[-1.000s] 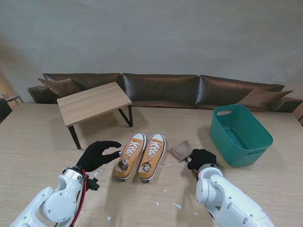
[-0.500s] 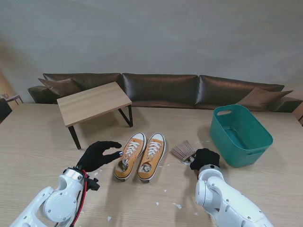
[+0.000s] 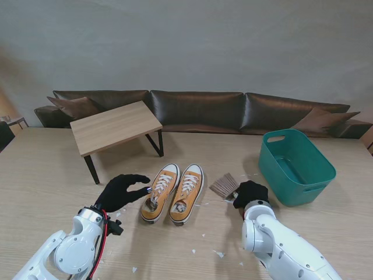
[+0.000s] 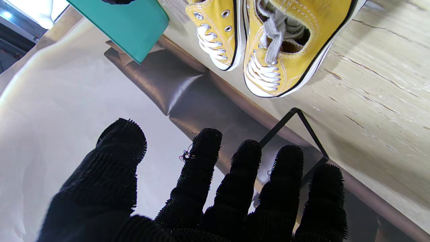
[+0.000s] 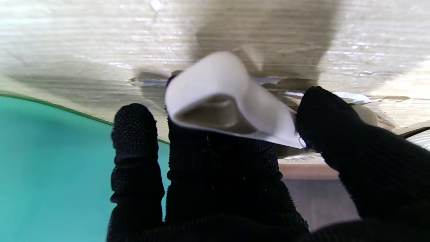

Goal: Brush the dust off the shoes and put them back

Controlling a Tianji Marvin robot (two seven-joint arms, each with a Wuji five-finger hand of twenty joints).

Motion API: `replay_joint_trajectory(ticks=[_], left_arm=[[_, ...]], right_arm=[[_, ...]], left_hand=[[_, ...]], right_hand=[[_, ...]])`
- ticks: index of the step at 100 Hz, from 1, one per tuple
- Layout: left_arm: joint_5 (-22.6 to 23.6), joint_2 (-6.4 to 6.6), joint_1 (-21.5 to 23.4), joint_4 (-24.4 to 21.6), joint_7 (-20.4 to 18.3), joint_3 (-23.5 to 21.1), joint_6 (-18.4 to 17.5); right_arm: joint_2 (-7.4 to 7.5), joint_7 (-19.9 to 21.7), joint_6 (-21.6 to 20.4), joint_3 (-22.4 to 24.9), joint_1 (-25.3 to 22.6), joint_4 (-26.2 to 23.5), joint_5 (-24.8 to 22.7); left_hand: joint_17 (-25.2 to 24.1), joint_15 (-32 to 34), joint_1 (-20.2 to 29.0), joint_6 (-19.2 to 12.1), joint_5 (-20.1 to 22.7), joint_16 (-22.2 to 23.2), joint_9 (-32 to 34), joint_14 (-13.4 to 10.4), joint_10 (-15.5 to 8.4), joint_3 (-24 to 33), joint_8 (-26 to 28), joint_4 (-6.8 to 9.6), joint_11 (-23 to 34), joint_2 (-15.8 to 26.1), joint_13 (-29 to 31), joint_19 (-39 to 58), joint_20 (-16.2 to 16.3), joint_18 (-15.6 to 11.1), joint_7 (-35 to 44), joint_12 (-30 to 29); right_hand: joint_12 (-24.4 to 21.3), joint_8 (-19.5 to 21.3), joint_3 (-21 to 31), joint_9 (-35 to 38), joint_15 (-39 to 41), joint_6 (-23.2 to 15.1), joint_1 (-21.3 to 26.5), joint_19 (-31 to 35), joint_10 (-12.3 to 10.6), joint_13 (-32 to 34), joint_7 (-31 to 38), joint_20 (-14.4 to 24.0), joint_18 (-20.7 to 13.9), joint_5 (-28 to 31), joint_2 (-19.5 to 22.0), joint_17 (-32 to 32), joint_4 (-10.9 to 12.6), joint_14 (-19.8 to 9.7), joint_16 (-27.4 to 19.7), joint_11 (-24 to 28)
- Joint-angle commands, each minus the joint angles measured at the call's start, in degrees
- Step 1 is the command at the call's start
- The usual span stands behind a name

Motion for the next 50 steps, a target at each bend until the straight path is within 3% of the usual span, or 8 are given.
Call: replay_joint_trajectory(ticks=[1, 12, 22, 28, 35, 50], left_arm=[[-0.23, -0.27, 0.09, -0.01, -1.13, 0.00, 0.05], [-0.19, -0.29, 0.19, -0.02, -1.01, -0.11, -0.08], [-0.19, -0.30, 0.26, -0.05, -0.94, -0.19, -0.15], [-0.22, -0.30, 0.28, -0.07, -0.98, -0.21, -0.18], [-0.21, -0.27, 0.28, -0.05, -1.10, -0.23, -0.21], [-0.44, -0.21, 0.35, -0.12, -1.51, -0.25, -0.09]], right_arm=[[0.23, 2.40, -0.61, -0.56, -2.58, 1.65, 0.98], [0.12, 2.54, -1.95, 0.90, -3.27, 0.52, 2.04], [-0.24, 2.33, -2.76, 2.53, -4.01, -0.68, 3.91], [-0.56, 1.81, -2.80, 3.24, -4.26, -1.21, 5.16], [-0.56, 2.46, -2.54, 3.71, -4.41, -1.93, 5.81], [-0.67, 1.82, -2.91, 3.83, -4.36, -1.98, 5.54]], left_hand=[[-0.75, 0.62, 1.63, 0.38, 0.70, 0.56, 0.21, 1.38, 0.57, -1.60, 0.24, 1.96, -0.23, 3.72, 2.29, -1.78, 0.87, 1.18, 0.02, 0.48], [-0.68, 0.62, 1.58, 0.34, 0.88, 0.58, 0.22, 1.38, 0.46, -1.68, 0.27, 1.97, -0.23, 3.72, 2.31, -1.76, 0.90, 1.17, 0.09, 0.48], [-0.72, 0.63, 1.68, 0.43, 0.67, 0.59, 0.21, 1.47, 0.59, -1.70, 0.23, 1.99, -0.24, 3.76, 2.33, -1.79, 0.91, 1.17, -0.02, 0.48], [-0.70, 0.62, 1.67, 0.42, 0.84, 0.58, 0.23, 1.45, 0.62, -1.75, 0.25, 1.99, -0.23, 3.77, 2.30, -1.79, 0.91, 1.21, 0.05, 0.48], [-0.70, 0.61, 1.68, 0.55, 0.62, 0.58, 0.15, 1.49, 0.64, -1.81, 0.22, 2.00, -0.26, 3.89, 2.29, -1.80, 0.92, 1.20, -0.05, 0.46], [-0.74, 0.57, 1.76, 0.43, 0.73, 0.57, 0.15, 1.53, 0.55, -1.90, 0.23, 2.03, -0.25, 4.03, 2.24, -1.82, 0.94, 1.22, -0.01, 0.46]], right_hand=[[-10.72, 3.84, 3.52, 9.68, -11.00, 1.84, 4.84, -1.00, 0.02, 4.08, 10.72, -1.99, -0.54, -4.49, 3.14, -1.81, 2.89, 0.43, -6.27, -7.55], [-12.63, 3.67, 5.74, 12.14, -13.24, 5.50, 4.58, -0.87, -0.22, 8.44, 16.47, -3.06, 0.34, -5.94, 1.98, 2.52, 2.68, -0.10, -6.58, -5.16], [-11.15, 3.92, 8.40, 14.76, -8.71, 6.99, 4.10, 1.90, -1.66, 14.14, 18.91, -2.54, 0.36, -5.05, -0.50, 8.00, 2.68, -1.89, -3.91, 0.77], [-8.14, 5.51, 8.57, 17.06, 6.88, 7.83, 3.86, 5.76, -2.14, 15.16, 19.66, -1.33, 0.58, -4.59, -0.56, 13.13, 2.63, -4.57, 3.07, 7.34], [-5.04, 7.98, 8.51, 18.98, 21.61, 8.42, 2.24, 9.07, -2.66, 15.41, 20.04, -0.42, 0.61, -3.96, 0.77, 17.42, 3.34, -7.62, 6.77, 12.57], [2.34, 9.29, 7.40, 24.73, 40.93, 7.27, -1.37, 16.61, -4.25, 15.28, 18.95, 1.69, 0.85, -2.22, 4.82, 23.39, 4.14, -12.37, 12.37, 20.13]])
